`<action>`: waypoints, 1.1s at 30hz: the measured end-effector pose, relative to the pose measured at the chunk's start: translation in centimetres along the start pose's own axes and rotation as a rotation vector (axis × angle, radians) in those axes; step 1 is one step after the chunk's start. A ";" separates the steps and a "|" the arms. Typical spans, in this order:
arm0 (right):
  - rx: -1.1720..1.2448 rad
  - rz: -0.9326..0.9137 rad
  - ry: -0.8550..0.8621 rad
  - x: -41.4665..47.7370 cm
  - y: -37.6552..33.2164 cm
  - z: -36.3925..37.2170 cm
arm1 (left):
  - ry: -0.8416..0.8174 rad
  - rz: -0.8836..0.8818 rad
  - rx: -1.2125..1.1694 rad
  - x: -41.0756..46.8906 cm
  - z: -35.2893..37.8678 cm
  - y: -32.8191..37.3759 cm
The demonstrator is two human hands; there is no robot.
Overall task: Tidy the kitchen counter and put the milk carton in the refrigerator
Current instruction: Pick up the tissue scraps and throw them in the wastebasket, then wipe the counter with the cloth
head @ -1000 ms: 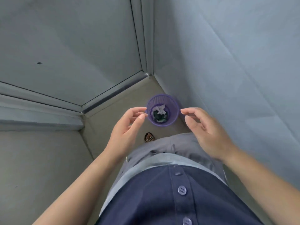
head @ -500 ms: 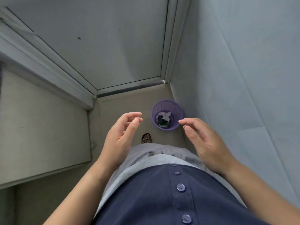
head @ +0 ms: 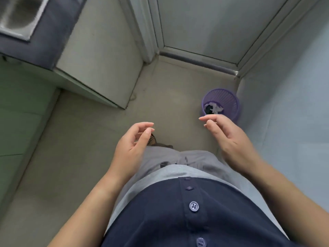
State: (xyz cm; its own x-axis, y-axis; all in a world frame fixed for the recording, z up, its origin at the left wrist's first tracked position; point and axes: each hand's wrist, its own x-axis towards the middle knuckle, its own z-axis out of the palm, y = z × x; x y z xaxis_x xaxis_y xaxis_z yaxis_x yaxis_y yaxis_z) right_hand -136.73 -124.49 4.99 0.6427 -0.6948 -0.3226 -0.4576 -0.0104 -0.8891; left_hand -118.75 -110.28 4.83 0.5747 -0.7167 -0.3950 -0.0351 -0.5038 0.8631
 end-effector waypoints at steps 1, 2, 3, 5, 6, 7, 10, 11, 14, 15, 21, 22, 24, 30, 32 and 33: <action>-0.026 -0.025 -0.034 0.3 -0.6 0.6 | 0.041 -0.018 -0.027 -0.6 -0.6 -0.3; -0.050 -0.053 -0.068 0.7 -1.2 1.3 | 0.081 -0.031 -0.056 -1.1 -1.3 -0.6; -0.074 -0.083 -0.105 1.1 -1.9 2.1 | 0.118 -0.044 -0.083 -1.6 -2.1 -0.9; -0.122 -0.138 -0.185 1.9 -3.2 4.1 | 0.189 -0.063 -0.132 -2.7 -3.9 -1.9; -0.144 -0.162 -0.227 2.4 -3.8 5.3 | 0.226 -0.066 -0.151 -3.2 -4.9 -2.6; -0.166 -0.179 -0.271 2.8 -4.4 6.7 | 0.266 -0.069 -0.167 -3.9 -6.0 -3.4; -0.257 -0.235 -0.395 3.8 -6.2 11.6 | 0.369 -0.111 -0.222 -6.0 -9.6 -6.0; -0.287 -0.253 -0.431 4.0 -6.8 13.5 | 0.397 -0.124 -0.237 -6.7 -10.9 -6.8; -0.325 -0.287 -0.529 4.4 -8.7 19.6 | 0.480 -0.167 -0.293 -8.3 -15.4 -9.5; -0.330 -0.298 -0.553 4.5 -9.5 21.8 | 0.505 -0.174 -0.306 -8.7 -17.1 -10.4; -0.287 -0.350 -0.665 5.1 -16.2 35.5 | 0.618 -0.157 -0.336 -10.7 -29.4 -15.4; -0.290 -0.371 -0.687 5.2 -17.4 37.6 | 0.648 -0.153 -0.338 -11.1 -31.4 -16.0; -0.302 -0.410 -0.726 5.7 -19.5 41.6 | 0.700 -0.149 -0.352 -11.8 -35.0 -17.2; -0.340 -0.460 -0.857 7.5 -23.2 51.4 | 0.816 -0.184 -0.423 -12.6 -41.8 -21.0; -0.357 -0.448 -0.892 8.5 -24.1 54.4 | 0.845 -0.203 -0.446 -12.1 -43.8 -22.3; -0.366 -0.444 -0.906 9.2 -24.6 55.9 | 0.856 -0.213 -0.454 -11.7 -45.0 -22.8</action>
State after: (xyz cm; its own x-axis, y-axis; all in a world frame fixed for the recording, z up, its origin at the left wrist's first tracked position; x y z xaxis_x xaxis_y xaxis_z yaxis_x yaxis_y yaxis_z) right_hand -85.25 -90.41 5.78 0.9442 0.2152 -0.2491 -0.1303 -0.4506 -0.8832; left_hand -87.90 -68.72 3.88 0.9356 0.0473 -0.3499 0.3515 -0.2207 0.9098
